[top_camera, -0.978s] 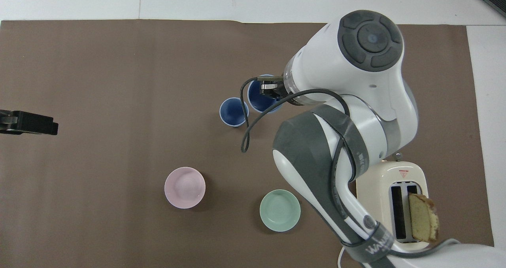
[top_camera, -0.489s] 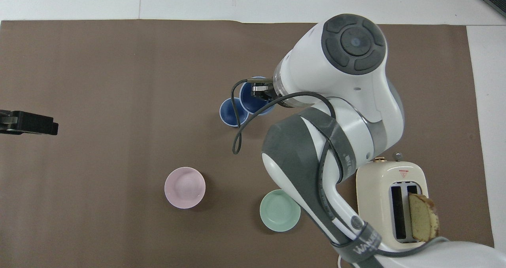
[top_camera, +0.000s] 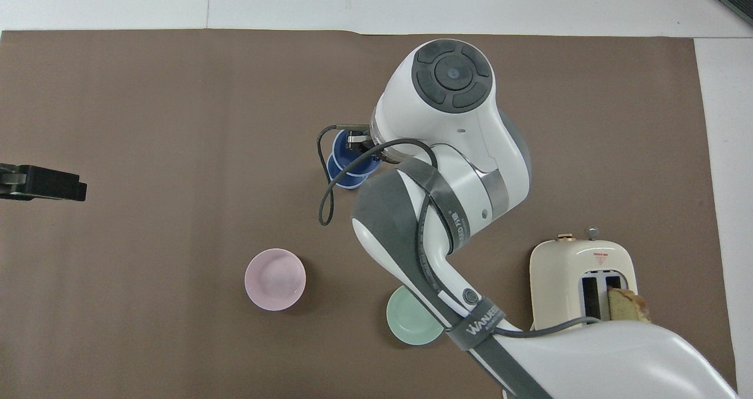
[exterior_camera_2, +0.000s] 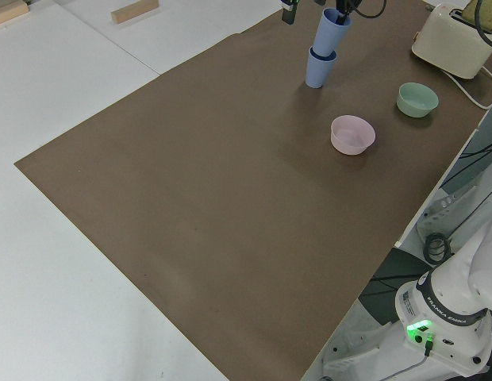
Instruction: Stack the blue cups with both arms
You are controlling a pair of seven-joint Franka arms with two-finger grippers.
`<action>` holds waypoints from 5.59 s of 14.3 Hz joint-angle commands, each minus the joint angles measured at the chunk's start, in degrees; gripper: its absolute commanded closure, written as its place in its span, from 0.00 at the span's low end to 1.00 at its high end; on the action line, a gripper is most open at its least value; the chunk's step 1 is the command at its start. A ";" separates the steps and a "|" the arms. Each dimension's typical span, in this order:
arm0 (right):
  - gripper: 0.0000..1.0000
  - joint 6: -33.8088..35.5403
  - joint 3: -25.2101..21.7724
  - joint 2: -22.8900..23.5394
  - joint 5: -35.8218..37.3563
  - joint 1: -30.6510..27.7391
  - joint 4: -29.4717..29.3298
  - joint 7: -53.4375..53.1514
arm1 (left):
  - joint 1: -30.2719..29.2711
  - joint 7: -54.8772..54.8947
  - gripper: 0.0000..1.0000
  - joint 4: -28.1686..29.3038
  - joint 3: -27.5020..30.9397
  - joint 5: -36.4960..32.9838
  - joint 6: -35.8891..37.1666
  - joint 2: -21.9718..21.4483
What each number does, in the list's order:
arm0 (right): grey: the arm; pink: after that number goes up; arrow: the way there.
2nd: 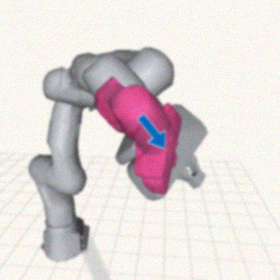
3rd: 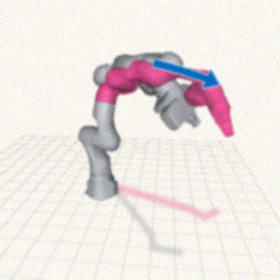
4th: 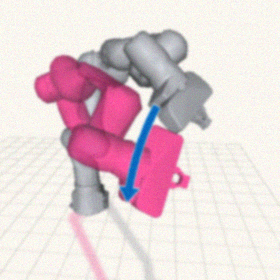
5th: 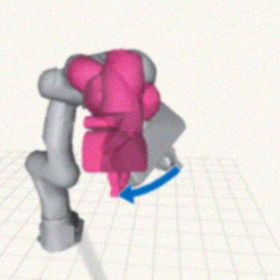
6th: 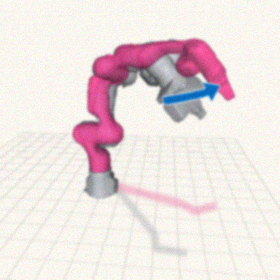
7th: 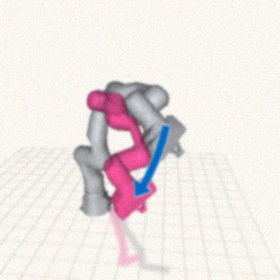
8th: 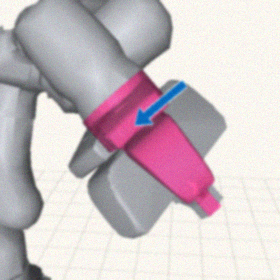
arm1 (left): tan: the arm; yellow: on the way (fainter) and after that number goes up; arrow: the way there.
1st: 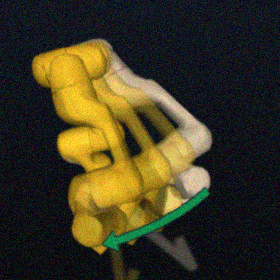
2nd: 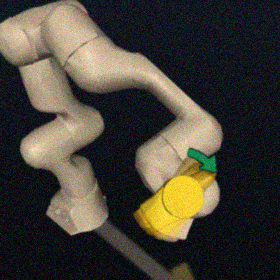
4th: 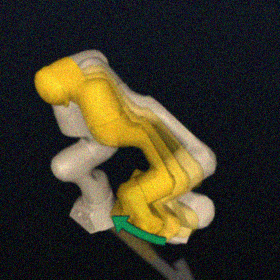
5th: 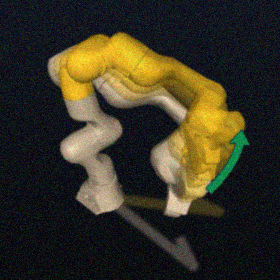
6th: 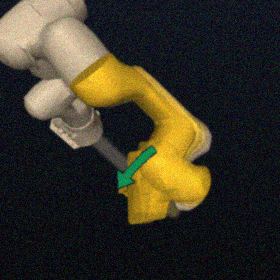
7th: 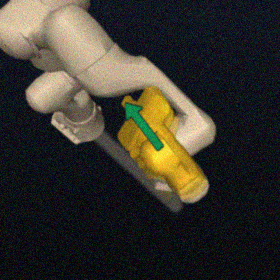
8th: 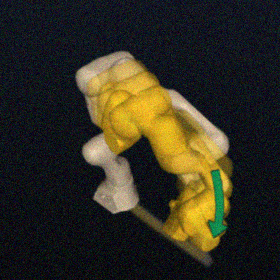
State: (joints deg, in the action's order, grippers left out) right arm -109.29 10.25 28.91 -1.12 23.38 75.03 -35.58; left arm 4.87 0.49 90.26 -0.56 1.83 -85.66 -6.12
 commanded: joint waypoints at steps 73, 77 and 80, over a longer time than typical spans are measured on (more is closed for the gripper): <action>0.00 21.13 -1.03 -29.09 -0.20 -27.51 13.30 29.96 | -0.56 0.47 0.00 -0.44 -0.32 -0.42 1.02 -0.21; 0.00 21.13 -0.94 -29.00 -0.20 -27.59 13.30 29.87 | -0.56 0.47 0.00 -0.44 -0.32 -0.42 1.11 -0.21; 0.00 21.40 -0.94 -29.09 -0.28 -27.51 13.30 30.04 | -0.56 0.47 0.00 -0.44 -0.32 -0.42 1.02 -0.21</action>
